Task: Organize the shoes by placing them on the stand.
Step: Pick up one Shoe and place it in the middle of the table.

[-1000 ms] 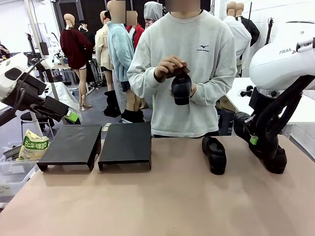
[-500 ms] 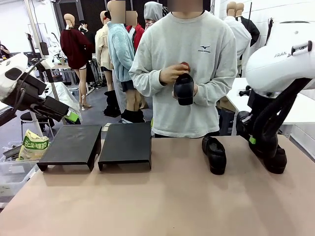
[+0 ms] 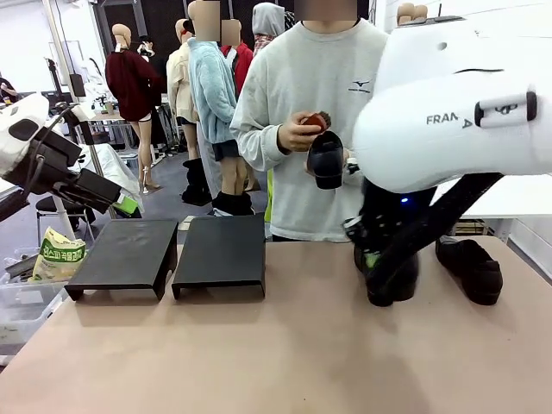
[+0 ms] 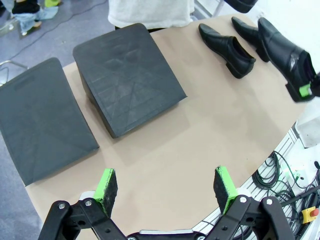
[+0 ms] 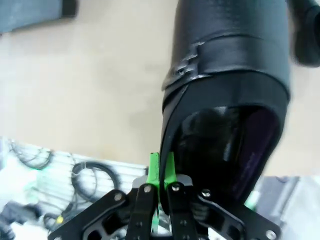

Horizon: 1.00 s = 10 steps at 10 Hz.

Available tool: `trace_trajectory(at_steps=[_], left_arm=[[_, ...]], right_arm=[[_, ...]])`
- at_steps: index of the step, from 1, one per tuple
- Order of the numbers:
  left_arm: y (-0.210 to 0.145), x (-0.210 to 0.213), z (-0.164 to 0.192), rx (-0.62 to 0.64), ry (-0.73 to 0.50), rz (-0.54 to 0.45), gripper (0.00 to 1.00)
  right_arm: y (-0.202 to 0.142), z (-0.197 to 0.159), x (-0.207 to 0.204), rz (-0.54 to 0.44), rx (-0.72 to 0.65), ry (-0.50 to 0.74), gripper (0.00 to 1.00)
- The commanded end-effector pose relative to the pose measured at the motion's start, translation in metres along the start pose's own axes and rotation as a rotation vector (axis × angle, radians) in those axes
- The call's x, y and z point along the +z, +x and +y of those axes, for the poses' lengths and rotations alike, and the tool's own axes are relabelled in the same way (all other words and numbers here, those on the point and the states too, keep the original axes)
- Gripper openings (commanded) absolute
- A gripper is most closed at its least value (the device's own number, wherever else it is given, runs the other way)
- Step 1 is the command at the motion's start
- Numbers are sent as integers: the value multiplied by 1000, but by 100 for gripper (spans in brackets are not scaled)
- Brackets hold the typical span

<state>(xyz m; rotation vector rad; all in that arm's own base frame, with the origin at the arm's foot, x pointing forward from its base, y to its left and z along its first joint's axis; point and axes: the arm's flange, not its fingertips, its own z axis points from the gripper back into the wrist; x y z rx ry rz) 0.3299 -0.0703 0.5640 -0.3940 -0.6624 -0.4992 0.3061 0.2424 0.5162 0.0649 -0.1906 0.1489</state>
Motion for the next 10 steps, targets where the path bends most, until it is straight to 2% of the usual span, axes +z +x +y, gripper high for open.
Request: trace_trajectory(at_steps=[1, 3, 6, 8, 10], left_arm=[[-1, 1, 3, -3, -8, 0, 100], [-1, 1, 3, -3, -8, 0, 100], [-1, 1, 3, -3, -8, 0, 100], [-1, 1, 3, -3, -8, 0, 100], [-1, 1, 3, -3, -8, 0, 100]], right_arm=[[8, 26, -13, 53, -64, 206, 0], [14, 59, -45, 171, -3, 259, 0], [15, 88, -86, 256, 36, 312, 0], [2, 103, -100, 215, 139, 278, 0], [-4, 108, -118, 183, 184, 243, 0]])
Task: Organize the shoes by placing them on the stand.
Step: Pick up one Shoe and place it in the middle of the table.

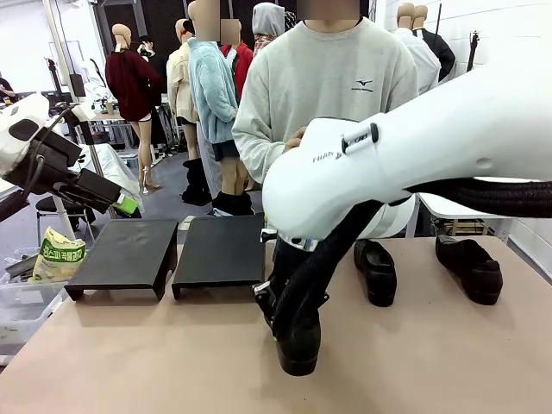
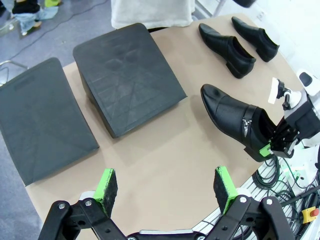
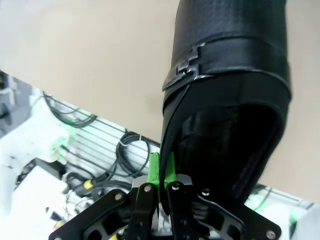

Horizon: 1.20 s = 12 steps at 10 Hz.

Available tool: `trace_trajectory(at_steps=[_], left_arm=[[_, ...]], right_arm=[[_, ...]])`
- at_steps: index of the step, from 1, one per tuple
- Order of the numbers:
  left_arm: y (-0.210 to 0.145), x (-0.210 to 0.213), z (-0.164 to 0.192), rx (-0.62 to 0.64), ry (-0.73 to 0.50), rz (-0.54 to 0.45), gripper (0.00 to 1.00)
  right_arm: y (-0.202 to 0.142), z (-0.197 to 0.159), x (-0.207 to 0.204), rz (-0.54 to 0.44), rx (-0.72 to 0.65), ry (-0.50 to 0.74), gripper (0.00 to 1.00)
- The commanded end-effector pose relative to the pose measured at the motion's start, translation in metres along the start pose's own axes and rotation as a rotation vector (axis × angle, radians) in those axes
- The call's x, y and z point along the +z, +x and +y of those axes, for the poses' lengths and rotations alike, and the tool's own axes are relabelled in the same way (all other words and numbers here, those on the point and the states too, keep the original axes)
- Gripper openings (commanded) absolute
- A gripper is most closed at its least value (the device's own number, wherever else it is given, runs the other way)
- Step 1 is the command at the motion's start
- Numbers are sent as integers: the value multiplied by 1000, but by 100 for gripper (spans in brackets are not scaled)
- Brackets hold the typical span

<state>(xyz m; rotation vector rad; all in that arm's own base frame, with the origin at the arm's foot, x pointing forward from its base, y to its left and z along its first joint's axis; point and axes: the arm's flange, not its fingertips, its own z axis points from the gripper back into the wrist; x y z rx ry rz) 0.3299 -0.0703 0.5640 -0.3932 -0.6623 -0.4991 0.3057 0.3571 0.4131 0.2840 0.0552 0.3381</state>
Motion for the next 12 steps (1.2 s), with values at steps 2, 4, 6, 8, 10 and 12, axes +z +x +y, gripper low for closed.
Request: trace_trajectory(at_steps=[2, 4, 6, 8, 10, 12], left_arm=[[-1, 1, 3, -3, -9, 0, 100], [-1, 1, 3, -3, -9, 0, 100], [-1, 1, 3, -3, -9, 0, 100], [-1, 1, 3, -3, -9, 0, 100], [-1, 1, 3, -3, -9, 0, 100], [-1, 1, 3, -3, -9, 0, 100]], right_arm=[[5, -5, -23, -15, 23, -33, 0], [5, -5, -33, -15, 11, -30, 0], [6, -3, -42, 5, -46, -49, 0], [4, 0, -43, 19, -94, -65, 0], [4, 2, -41, 44, -116, -60, 10], [5, 2, -42, 46, -119, -40, 45]])
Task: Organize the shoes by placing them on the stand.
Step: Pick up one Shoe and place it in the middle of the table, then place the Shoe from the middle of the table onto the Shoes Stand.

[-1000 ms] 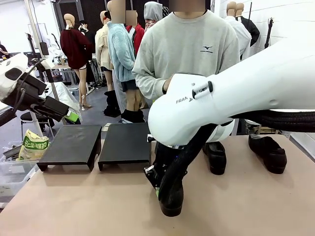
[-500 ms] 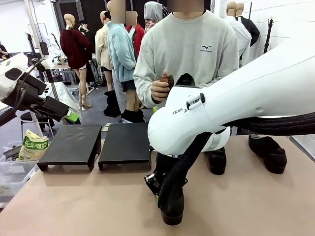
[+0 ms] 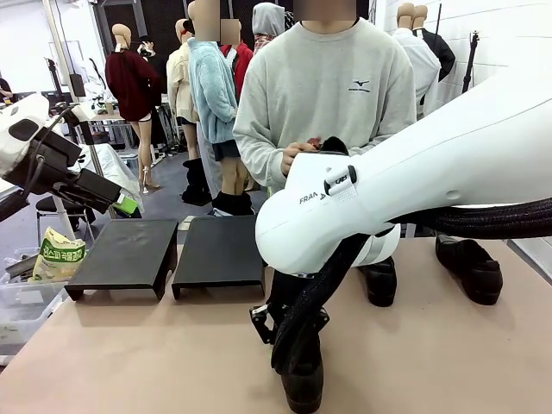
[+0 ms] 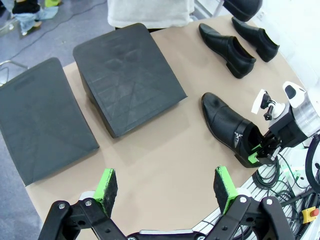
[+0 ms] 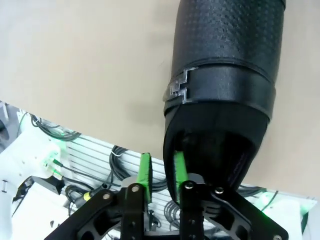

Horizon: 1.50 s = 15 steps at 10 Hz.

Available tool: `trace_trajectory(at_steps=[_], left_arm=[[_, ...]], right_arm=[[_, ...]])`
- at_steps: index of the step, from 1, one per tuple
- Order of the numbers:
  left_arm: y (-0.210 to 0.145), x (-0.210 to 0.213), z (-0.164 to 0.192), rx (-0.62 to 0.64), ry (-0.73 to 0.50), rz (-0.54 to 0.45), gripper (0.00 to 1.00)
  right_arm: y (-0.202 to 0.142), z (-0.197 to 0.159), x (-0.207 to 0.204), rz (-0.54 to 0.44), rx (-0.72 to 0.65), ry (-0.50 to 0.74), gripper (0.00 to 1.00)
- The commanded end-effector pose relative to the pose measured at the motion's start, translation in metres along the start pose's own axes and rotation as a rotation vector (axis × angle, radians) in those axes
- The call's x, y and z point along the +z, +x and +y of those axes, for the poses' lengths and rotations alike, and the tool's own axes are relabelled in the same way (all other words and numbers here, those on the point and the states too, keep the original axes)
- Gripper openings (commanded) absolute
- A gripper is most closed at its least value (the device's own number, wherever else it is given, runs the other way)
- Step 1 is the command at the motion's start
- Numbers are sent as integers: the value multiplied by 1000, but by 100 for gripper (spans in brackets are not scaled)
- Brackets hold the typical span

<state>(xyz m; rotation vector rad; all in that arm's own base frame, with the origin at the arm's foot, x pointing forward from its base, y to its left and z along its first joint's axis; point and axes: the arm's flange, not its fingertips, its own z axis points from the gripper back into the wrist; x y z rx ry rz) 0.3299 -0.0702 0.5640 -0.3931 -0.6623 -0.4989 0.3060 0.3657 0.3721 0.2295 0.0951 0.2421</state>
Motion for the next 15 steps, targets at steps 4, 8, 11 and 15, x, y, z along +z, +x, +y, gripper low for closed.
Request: trace_trajectory(at_steps=[4, 8, 11, 15], left_arm=[[-1, 1, 3, -3, -9, 0, 100], [-1, 1, 3, -3, -9, 0, 100], [-1, 1, 3, -3, -9, 0, 100], [-1, 1, 3, -3, -9, 0, 100]], right_arm=[[2, 2, 5, 16, -19, 42, 100], [1, 0, 13, 13, 3, 55, 100], [3, 3, 10, 3, -16, 33, 100], [3, 3, 10, 3, -16, 33, 100]])
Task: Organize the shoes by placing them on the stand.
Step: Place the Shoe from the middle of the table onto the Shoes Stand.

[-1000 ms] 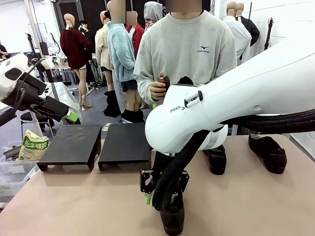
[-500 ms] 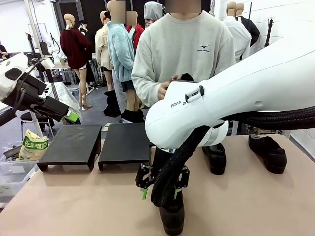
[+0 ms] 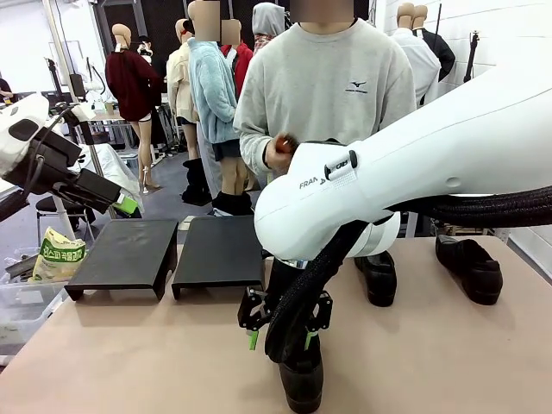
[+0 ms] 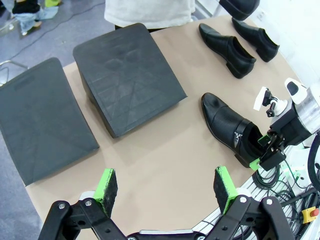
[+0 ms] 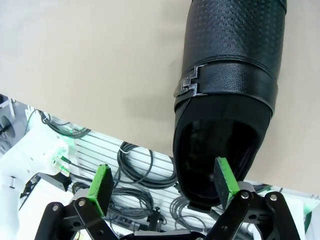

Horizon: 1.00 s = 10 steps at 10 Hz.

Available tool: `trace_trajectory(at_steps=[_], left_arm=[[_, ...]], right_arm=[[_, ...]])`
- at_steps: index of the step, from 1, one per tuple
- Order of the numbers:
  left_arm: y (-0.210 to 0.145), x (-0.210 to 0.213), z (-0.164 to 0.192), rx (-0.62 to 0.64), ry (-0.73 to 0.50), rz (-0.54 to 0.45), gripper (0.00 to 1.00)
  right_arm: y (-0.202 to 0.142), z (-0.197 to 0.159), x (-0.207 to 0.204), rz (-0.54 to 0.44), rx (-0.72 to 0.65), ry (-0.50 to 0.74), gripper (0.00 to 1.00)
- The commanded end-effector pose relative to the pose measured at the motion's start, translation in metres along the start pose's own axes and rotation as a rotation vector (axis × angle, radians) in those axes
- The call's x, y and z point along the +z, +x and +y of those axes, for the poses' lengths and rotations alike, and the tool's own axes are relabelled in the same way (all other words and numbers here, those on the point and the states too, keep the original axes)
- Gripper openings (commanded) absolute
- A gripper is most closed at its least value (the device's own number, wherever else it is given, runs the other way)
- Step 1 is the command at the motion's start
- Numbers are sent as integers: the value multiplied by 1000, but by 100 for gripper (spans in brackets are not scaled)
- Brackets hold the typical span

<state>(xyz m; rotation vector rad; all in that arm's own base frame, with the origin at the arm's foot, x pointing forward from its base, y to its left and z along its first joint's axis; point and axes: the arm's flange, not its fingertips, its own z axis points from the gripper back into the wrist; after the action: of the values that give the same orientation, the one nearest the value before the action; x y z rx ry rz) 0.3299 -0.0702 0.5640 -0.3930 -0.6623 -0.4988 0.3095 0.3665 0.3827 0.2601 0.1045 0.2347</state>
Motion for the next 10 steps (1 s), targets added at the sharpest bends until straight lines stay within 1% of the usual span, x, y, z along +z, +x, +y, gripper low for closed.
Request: trace_trajectory(at_steps=[1, 2, 3, 5, 6, 7, 8, 9, 10], left_arm=[[-1, 1, 3, -4, -9, 0, 100], [-1, 1, 3, -4, -9, 0, 100], [-1, 1, 3, -4, -9, 0, 100], [-1, 1, 3, -4, -9, 0, 100], [-1, 1, 3, -4, -9, 0, 100], [-1, 1, 3, -4, -9, 0, 100], [-1, 1, 3, -4, -9, 0, 100], [-1, 1, 3, -4, -9, 0, 100], [-1, 1, 3, -4, -9, 0, 100]], right_arm=[[0, 0, 0, 0, 0, 0, 100], [-4, -6, 26, -26, 51, -10, 100], [-6, -16, 45, -40, 63, -11, 100], [-20, -56, 82, -72, 97, -1, 100], [-27, -78, 98, -94, 77, -21, 100], [-31, -109, 113, -88, 82, -80, 100], [-33, -141, 121, -48, 115, -119, 100], [-37, -171, 125, -42, 94, -162, 100], [-45, -193, 129, -42, 116, -187, 100]])
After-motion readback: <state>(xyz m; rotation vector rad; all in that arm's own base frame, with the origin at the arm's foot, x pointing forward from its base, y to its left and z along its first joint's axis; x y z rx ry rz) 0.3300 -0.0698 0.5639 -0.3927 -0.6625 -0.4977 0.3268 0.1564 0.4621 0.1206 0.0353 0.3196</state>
